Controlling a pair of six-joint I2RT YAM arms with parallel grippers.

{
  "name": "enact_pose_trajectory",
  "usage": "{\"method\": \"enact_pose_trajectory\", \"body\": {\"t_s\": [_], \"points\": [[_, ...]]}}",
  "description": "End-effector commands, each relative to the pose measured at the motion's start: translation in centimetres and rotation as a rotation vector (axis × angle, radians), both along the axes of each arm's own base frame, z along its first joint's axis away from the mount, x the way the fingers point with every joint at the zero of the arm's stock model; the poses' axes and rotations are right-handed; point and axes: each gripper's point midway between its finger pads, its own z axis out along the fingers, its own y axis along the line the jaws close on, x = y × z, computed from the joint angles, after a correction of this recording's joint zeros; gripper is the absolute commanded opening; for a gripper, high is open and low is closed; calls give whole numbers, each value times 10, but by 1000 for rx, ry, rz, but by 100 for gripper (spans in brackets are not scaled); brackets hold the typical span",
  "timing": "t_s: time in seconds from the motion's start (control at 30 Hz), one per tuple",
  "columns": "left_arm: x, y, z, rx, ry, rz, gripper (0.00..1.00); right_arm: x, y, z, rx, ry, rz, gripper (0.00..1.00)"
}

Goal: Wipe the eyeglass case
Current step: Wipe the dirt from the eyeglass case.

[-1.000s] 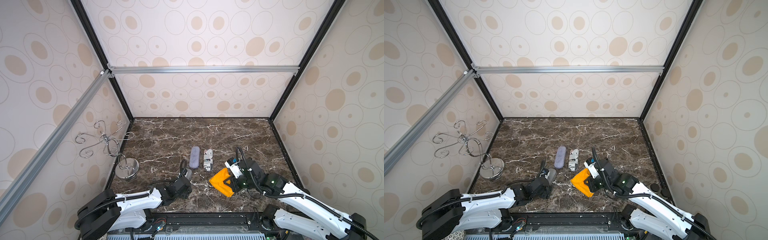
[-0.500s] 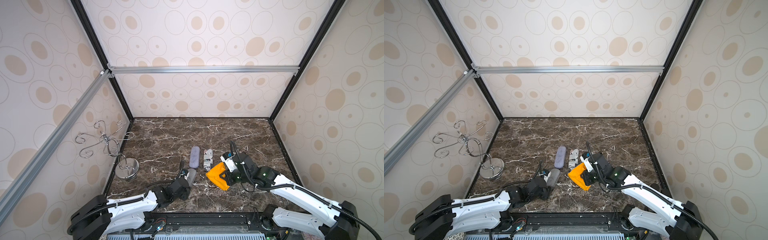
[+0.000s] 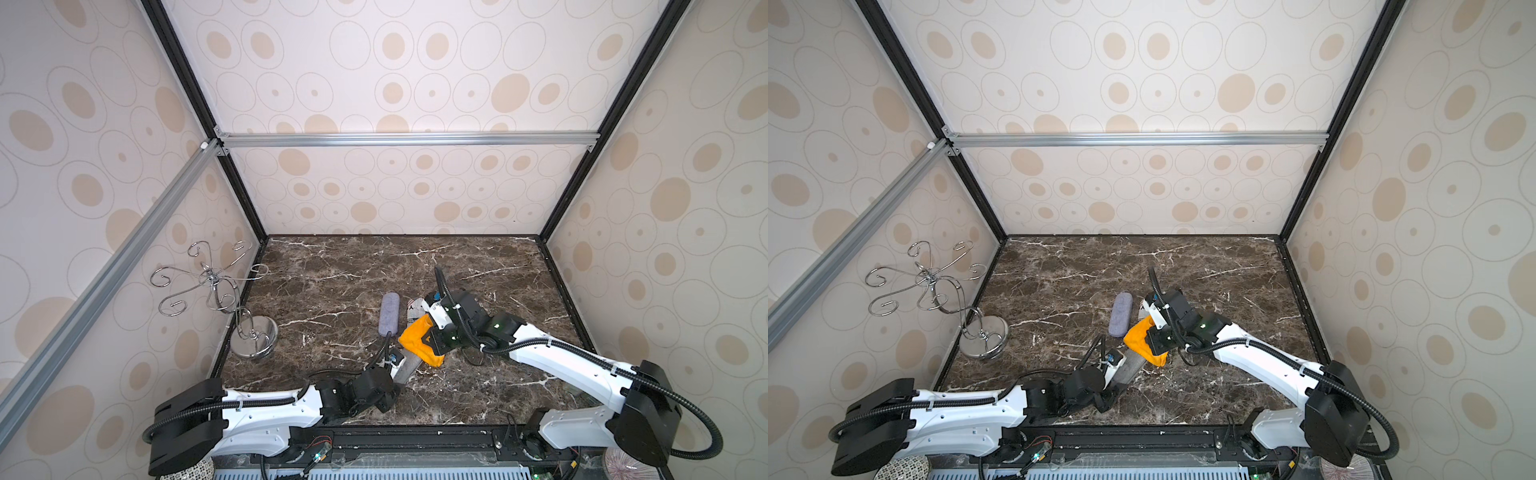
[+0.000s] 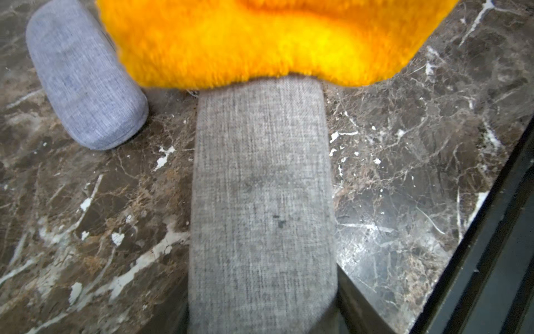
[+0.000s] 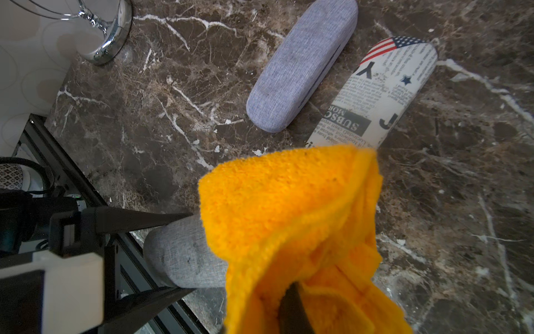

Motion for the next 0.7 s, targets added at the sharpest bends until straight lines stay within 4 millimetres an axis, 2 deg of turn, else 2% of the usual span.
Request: {"method": "enact_pose_trajectory", "body": {"t_s": [0.0, 0.17, 0.3, 0.43, 0.6, 0.67], "points": [[11, -31, 47, -122, -127, -32, 50, -20, 17, -3, 38, 27, 77, 0], [14, -40, 55, -149, -149, -38, 50, -50, 41, -11, 122, 113, 174, 0], [14, -42, 61, -178, -162, -44, 49, -53, 44, -19, 135, 146, 161, 0], [12, -37, 63, -182, -175, -45, 49, -34, 19, -27, 54, 126, 31, 0], [6, -33, 65, -193, -178, -70, 49, -5, -32, -30, -128, 29, -147, 0], [4, -33, 65, -193, -180, -80, 49, -1, -41, -28, -154, 17, -165, 0]]}}
